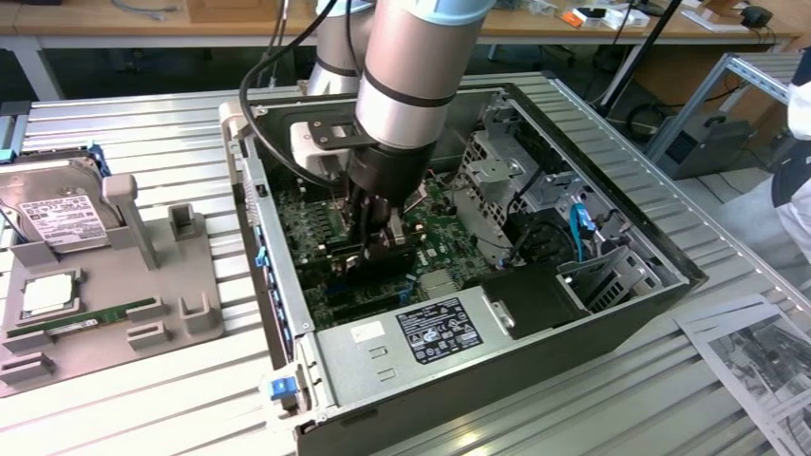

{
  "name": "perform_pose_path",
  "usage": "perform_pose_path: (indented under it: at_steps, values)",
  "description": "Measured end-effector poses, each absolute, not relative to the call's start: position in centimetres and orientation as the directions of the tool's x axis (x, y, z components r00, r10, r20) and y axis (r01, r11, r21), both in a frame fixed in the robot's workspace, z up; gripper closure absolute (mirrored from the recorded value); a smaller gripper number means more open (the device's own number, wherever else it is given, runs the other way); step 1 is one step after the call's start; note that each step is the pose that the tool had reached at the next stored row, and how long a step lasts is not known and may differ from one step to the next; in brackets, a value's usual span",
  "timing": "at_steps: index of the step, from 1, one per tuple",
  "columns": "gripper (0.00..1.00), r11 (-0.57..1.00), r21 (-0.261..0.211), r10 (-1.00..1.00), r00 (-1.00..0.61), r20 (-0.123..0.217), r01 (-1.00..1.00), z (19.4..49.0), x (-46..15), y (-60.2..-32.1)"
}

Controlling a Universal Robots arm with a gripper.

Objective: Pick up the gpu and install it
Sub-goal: 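Insert the gpu into the slot, then press down on the gpu until it lock into place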

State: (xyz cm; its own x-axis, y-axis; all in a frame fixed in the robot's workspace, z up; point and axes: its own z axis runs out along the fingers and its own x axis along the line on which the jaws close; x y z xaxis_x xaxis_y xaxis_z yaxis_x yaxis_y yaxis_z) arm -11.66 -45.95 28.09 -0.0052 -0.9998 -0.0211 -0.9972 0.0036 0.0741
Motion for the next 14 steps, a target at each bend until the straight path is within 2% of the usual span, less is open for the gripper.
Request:
perform_pose_path:
  at_steps: [9, 10, 11, 12, 14]
  values:
    - [0.61, 0.004, 0.074, -1.0, -0.005, -0.021, -0.997, 28.1, -11.65, -45.95]
    - [0.67, 0.004, 0.074, -1.0, -0.005, -0.021, -0.997, 28.1, -11.66, -45.95]
    - [0.67, 0.004, 0.074, -1.0, -0.005, -0.021, -0.997, 28.1, -11.66, -45.95]
    - [0.74, 0.004, 0.074, -1.0, -0.005, -0.021, -0.997, 28.1, -11.65, -45.95]
    - [0.74, 0.004, 0.074, -1.0, -0.005, -0.021, -0.997, 28.1, -11.66, -45.95]
